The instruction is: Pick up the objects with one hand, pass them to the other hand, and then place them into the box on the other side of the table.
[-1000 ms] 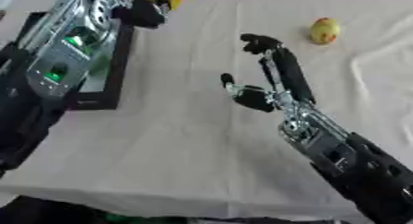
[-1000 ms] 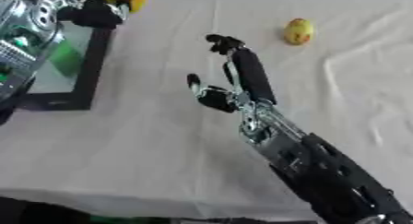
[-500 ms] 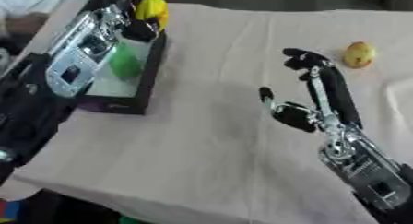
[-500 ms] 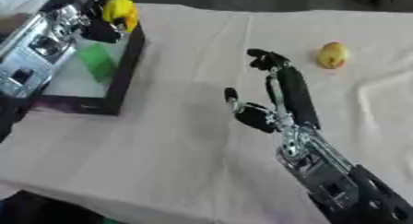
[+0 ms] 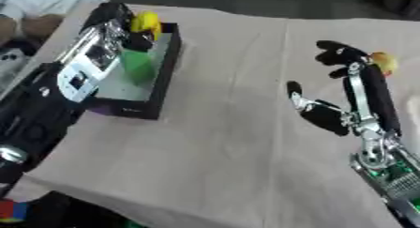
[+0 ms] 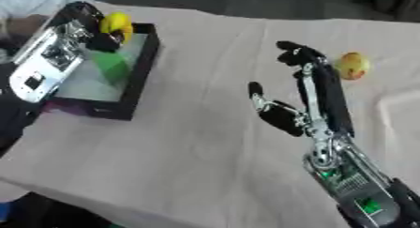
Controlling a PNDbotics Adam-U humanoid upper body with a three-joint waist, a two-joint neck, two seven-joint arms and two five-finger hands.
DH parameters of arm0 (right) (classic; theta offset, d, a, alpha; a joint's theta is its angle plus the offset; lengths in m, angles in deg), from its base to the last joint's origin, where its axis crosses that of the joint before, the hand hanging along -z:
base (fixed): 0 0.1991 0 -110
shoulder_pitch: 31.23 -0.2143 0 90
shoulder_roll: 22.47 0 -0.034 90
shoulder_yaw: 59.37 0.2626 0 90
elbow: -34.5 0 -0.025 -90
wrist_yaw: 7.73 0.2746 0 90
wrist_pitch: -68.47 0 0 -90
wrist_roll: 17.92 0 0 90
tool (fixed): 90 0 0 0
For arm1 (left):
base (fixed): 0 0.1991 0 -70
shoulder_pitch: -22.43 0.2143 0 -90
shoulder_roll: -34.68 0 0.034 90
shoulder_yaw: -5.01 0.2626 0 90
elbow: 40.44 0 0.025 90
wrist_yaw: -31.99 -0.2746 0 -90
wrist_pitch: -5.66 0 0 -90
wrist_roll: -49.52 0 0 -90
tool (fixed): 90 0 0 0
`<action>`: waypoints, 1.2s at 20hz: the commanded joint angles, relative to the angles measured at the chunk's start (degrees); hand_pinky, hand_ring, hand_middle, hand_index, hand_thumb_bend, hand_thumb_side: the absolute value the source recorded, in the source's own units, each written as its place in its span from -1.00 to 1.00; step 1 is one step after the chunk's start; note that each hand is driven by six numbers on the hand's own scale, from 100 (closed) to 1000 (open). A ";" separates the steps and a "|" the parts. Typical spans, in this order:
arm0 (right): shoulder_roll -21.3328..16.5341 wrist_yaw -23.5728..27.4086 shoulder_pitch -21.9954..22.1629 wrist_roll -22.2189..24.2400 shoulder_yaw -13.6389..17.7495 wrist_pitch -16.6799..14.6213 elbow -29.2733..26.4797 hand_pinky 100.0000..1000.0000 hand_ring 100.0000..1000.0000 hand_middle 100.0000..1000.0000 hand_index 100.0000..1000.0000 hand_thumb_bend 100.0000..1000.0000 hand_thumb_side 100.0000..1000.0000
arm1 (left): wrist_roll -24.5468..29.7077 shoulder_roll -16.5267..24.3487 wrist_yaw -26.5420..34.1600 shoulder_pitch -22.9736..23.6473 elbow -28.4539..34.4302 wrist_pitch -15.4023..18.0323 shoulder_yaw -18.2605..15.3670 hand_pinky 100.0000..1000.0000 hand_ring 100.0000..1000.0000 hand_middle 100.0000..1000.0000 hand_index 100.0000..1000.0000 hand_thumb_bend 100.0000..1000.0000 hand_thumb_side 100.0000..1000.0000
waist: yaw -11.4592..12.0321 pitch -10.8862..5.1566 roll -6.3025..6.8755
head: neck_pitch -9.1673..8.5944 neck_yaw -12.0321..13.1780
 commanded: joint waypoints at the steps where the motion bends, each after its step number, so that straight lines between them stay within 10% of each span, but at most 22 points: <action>1: -1.26 0.47 -0.78 0.02 0.78 0.18 -1.79 0.19 0.39 0.20 0.60 -0.41 -0.91 | -1.35 1.77 0.31 -0.40 -1.19 0.20 -1.44 0.25 0.23 -0.13 -0.20 -1.00 -0.89 | -0.03 -0.92 0.12 | 0.06 -0.25; 5: -1.31 0.76 -0.75 -0.04 0.84 0.22 -2.10 0.19 0.38 0.20 0.60 -0.42 -0.91 | -1.44 1.76 0.29 0.02 -2.89 0.14 -1.91 0.34 0.34 0.06 0.24 -0.85 -0.90 | -0.06 -0.90 0.10 | 0.37 -0.24; 9: -1.31 0.94 -0.68 -0.10 0.83 0.11 -2.20 0.19 0.38 0.19 0.60 -0.42 -0.91 | -0.95 1.82 -1.17 0.34 -4.26 0.00 -2.55 0.56 0.53 0.28 0.50 -0.41 -0.30 | -0.07 -0.91 0.08 | 0.49 -0.34; 15: -1.40 1.15 -0.61 -0.28 0.86 -0.07 -2.33 0.19 0.38 0.19 0.60 -0.43 -0.90 | 2.33 1.88 -5.02 0.63 -6.06 0.17 -3.13 0.69 0.63 0.39 0.66 0.13 -0.18 | -0.12 -0.96 0.10 | 0.65 -0.55; 20: -1.49 1.09 -0.57 -0.41 0.94 -0.14 -2.39 0.19 0.38 0.19 0.60 -0.43 -0.91 | 3.84 2.11 -6.61 0.79 -5.23 0.49 -3.56 0.68 0.62 0.39 0.66 0.08 -0.20 | -0.20 -1.06 0.15 | 0.86 -0.94; 24: -1.62 1.11 -0.43 -0.50 1.20 -0.06 -2.59 0.19 0.38 0.19 0.60 -0.44 -0.90 | 2.67 2.33 -6.13 1.23 -2.83 0.27 -4.17 0.59 0.57 0.33 0.57 -0.69 -0.36 | -0.20 -1.11 0.07 | 0.85 -2.36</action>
